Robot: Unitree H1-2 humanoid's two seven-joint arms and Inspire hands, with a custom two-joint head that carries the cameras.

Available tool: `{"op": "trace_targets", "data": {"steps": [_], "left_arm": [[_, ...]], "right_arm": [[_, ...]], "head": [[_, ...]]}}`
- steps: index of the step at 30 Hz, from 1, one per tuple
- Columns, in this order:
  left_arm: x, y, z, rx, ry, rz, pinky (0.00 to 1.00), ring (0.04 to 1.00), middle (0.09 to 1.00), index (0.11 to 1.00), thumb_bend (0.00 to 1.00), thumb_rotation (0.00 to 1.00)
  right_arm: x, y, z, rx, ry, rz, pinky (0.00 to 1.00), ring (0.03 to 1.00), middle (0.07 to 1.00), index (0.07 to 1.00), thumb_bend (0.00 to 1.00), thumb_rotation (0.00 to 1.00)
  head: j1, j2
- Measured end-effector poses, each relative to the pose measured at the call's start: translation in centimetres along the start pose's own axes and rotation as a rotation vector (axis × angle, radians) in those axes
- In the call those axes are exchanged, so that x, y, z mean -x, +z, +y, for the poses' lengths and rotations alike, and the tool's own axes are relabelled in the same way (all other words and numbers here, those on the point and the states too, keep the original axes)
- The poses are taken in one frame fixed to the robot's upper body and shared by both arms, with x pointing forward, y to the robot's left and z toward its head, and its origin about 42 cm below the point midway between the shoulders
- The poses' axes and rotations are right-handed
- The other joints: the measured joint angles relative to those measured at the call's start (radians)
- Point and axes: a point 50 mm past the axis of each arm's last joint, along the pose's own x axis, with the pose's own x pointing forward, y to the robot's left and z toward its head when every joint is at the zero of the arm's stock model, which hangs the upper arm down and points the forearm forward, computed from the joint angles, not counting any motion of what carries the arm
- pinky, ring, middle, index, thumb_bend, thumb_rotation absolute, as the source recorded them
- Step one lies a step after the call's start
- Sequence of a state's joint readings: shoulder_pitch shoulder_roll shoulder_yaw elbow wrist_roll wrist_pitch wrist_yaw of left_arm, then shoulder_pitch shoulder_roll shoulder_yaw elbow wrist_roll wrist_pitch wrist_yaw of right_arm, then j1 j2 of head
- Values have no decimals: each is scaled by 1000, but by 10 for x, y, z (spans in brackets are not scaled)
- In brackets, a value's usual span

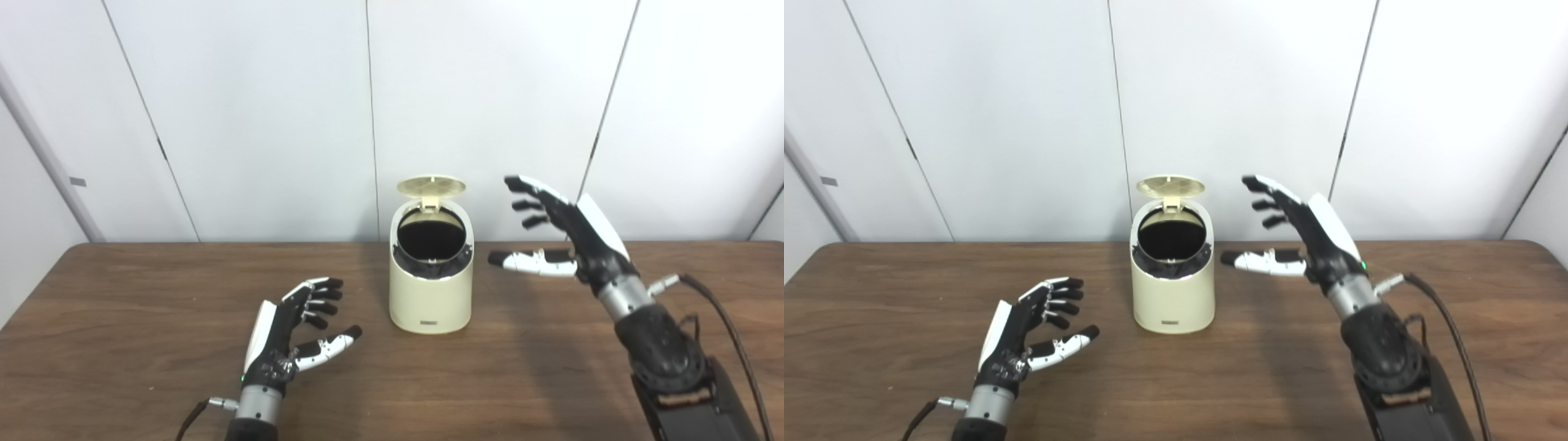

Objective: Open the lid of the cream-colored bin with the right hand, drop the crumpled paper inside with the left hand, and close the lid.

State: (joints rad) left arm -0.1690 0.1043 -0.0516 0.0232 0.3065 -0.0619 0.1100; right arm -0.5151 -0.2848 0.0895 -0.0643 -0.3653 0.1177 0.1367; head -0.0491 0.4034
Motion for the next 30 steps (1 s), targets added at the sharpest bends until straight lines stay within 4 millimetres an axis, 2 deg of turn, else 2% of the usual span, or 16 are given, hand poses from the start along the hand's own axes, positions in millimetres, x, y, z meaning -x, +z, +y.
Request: {"op": "trace_targets", "data": {"steps": [7, 13, 17, 21, 30], "left_arm": [[1, 0, -3, 8, 0, 2, 532, 633, 696, 728, 698, 69], [1, 2, -7, 23, 1, 4, 532, 634, 697, 727, 698, 47], [1, 2, -8, 28, 1, 4, 533, 633, 699, 728, 700, 60], [1, 2, -9, 18, -2, 4, 540, 634, 702, 733, 711, 87], [2, 0, -17, 35, -11, 22, 547, 644, 709, 732, 709, 51]], "right_arm": [[-20, 18, -1, 32, 51, -41, 659, 798, 858, 842, 684, 401], [-36, 31, -3, 84, 92, -63, 691, 833, 887, 865, 681, 425], [-41, 36, -3, 145, 139, -70, 717, 842, 894, 877, 666, 450], [-45, 40, -4, 201, 188, -74, 705, 835, 885, 875, 707, 436], [-54, 52, -1, 319, 261, -112, 692, 837, 870, 853, 744, 491]], "head": [[8, 3], [11, 6], [14, 11], [14, 11], [21, 18]]}}
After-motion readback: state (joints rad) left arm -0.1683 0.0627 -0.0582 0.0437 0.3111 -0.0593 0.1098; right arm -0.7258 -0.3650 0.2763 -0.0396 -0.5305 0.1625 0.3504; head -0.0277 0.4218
